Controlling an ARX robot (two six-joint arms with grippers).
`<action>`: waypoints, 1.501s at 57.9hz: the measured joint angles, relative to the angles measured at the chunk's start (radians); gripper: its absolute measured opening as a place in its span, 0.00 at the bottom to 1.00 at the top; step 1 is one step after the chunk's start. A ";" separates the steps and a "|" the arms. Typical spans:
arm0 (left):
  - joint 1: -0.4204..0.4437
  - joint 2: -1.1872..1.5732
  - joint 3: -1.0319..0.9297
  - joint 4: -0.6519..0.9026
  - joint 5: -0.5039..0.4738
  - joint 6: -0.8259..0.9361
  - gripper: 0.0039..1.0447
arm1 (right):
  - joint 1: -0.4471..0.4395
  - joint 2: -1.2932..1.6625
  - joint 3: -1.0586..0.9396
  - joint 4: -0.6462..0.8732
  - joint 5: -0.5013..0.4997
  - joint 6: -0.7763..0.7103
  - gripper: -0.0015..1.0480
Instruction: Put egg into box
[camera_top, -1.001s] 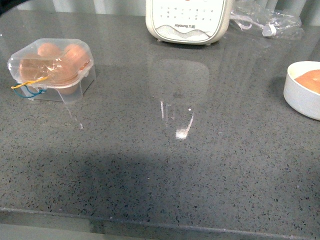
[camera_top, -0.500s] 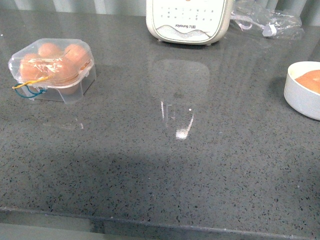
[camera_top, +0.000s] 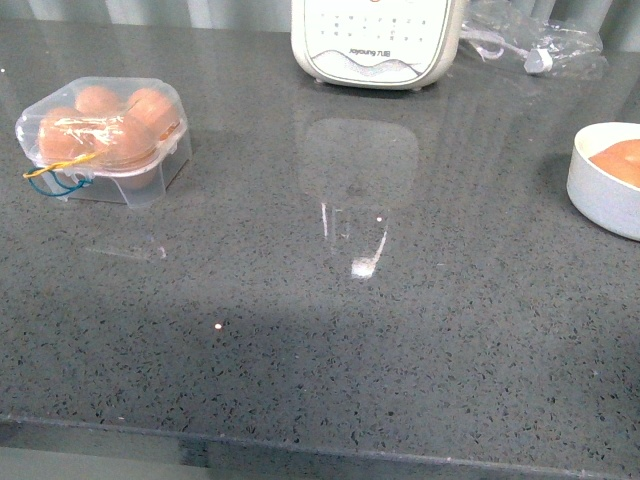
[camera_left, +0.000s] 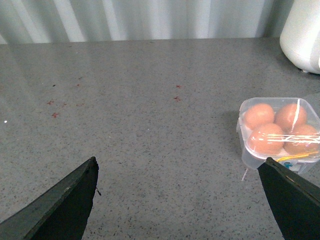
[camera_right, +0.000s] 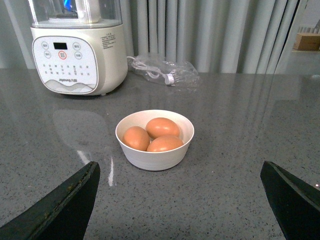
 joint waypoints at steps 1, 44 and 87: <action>0.003 0.000 0.000 0.000 0.003 0.002 0.94 | 0.000 0.000 0.000 0.000 0.000 0.000 0.93; -0.297 -0.302 -0.314 0.175 -0.233 -0.224 0.03 | 0.000 0.000 0.000 0.000 -0.001 0.000 0.93; -0.563 -0.592 -0.403 0.014 -0.485 -0.231 0.03 | 0.000 0.000 0.000 0.000 -0.001 0.000 0.93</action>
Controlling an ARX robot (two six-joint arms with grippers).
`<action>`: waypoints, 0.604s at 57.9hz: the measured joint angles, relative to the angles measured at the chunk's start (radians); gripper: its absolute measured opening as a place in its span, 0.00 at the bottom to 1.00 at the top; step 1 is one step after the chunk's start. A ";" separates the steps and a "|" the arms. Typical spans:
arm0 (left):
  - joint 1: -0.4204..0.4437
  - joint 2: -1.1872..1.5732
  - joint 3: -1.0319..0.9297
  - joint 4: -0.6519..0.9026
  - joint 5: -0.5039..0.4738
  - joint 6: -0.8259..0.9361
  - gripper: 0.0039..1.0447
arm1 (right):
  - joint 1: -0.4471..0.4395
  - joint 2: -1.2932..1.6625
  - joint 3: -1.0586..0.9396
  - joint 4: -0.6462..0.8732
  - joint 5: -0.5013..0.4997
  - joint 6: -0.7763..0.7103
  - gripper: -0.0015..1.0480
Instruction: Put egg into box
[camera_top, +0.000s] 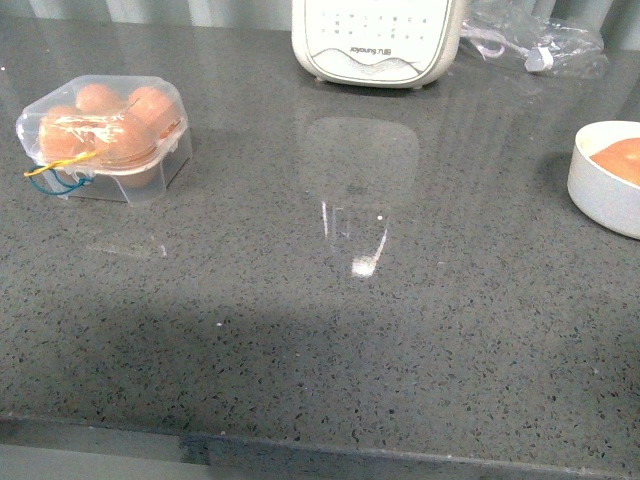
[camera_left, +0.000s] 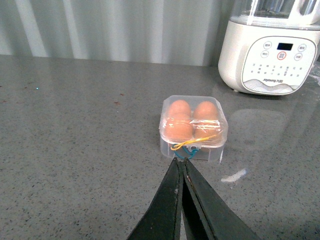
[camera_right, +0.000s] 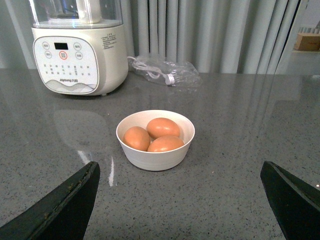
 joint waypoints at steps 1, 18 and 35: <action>0.000 -0.006 0.000 -0.006 -0.001 0.000 0.03 | 0.000 0.000 0.000 0.000 0.000 0.000 0.93; 0.000 -0.071 0.000 -0.073 0.000 0.000 0.03 | 0.000 0.000 0.000 0.000 0.000 0.000 0.93; 0.000 -0.237 0.000 -0.247 -0.001 0.000 0.03 | 0.000 0.000 0.000 0.000 0.000 0.000 0.93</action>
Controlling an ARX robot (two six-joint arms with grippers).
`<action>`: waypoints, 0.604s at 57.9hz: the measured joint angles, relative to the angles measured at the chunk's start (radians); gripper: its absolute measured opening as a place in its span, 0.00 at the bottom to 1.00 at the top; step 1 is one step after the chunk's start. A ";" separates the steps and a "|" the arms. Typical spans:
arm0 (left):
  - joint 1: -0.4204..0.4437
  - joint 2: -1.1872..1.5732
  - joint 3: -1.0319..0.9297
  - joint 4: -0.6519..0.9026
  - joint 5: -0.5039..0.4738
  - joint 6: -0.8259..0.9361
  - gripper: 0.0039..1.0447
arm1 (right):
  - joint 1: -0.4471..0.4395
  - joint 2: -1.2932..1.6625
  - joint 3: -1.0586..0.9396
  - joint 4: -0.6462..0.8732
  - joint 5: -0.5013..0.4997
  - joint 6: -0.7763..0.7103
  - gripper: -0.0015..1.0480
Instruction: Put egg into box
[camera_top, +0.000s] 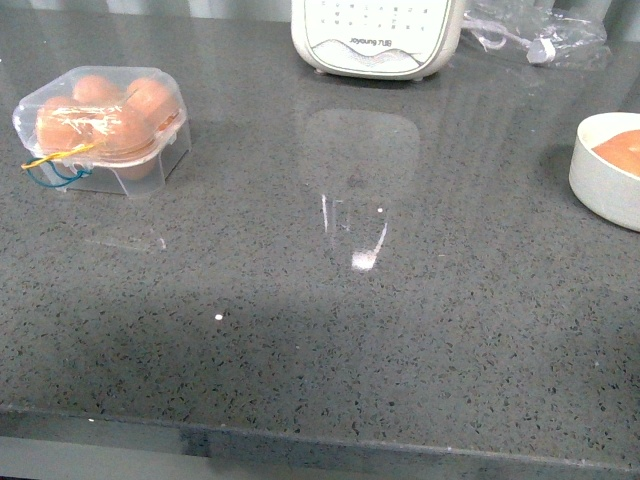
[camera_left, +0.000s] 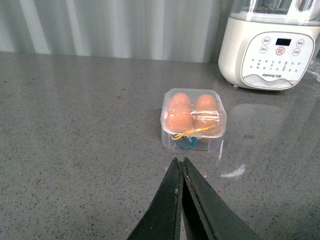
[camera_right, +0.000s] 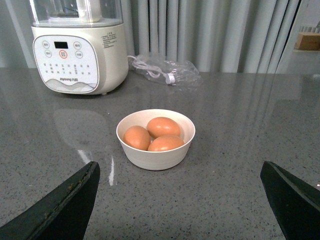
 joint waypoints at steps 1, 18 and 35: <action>0.000 0.000 0.000 0.000 0.000 0.000 0.03 | 0.000 0.000 0.000 0.000 0.000 0.000 0.93; 0.000 -0.001 0.000 0.000 0.000 -0.001 0.27 | 0.000 0.000 0.000 0.000 0.000 0.000 0.93; 0.000 -0.001 0.000 0.000 0.000 -0.001 0.71 | 0.000 0.000 0.000 0.000 0.000 0.000 0.93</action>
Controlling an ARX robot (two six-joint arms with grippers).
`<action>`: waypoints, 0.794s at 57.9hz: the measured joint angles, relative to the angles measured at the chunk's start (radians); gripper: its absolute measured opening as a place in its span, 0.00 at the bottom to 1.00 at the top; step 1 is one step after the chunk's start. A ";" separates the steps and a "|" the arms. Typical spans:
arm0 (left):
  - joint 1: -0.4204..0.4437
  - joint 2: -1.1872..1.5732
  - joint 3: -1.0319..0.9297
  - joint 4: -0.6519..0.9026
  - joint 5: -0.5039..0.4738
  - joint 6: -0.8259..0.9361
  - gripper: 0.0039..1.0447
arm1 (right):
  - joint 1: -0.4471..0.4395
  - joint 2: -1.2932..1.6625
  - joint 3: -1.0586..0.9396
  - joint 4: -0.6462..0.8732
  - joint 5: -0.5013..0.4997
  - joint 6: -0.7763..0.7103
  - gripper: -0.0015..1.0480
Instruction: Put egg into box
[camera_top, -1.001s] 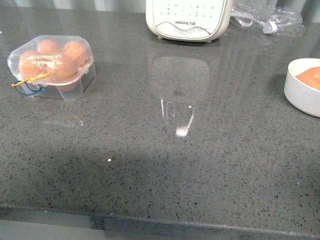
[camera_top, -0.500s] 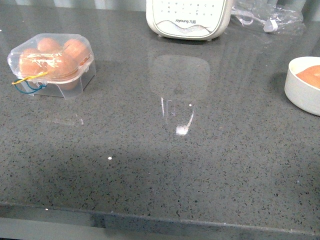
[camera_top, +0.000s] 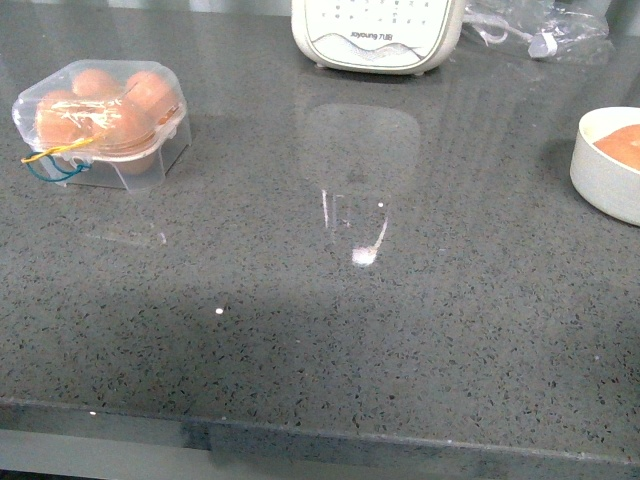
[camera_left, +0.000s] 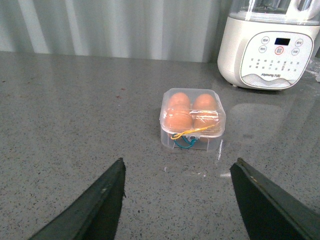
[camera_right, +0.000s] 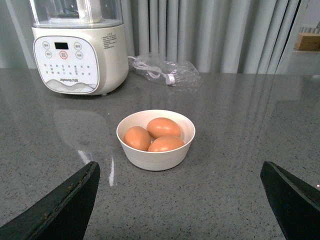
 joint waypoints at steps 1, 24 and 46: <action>0.000 0.000 0.000 0.000 0.000 0.000 0.75 | 0.000 0.000 0.000 0.000 0.000 0.000 0.93; 0.000 0.000 0.000 0.000 0.000 0.000 0.94 | 0.000 0.000 0.000 0.000 0.000 0.000 0.93; 0.000 0.000 0.000 0.000 0.000 0.000 0.94 | 0.000 0.000 0.000 0.000 0.000 0.000 0.93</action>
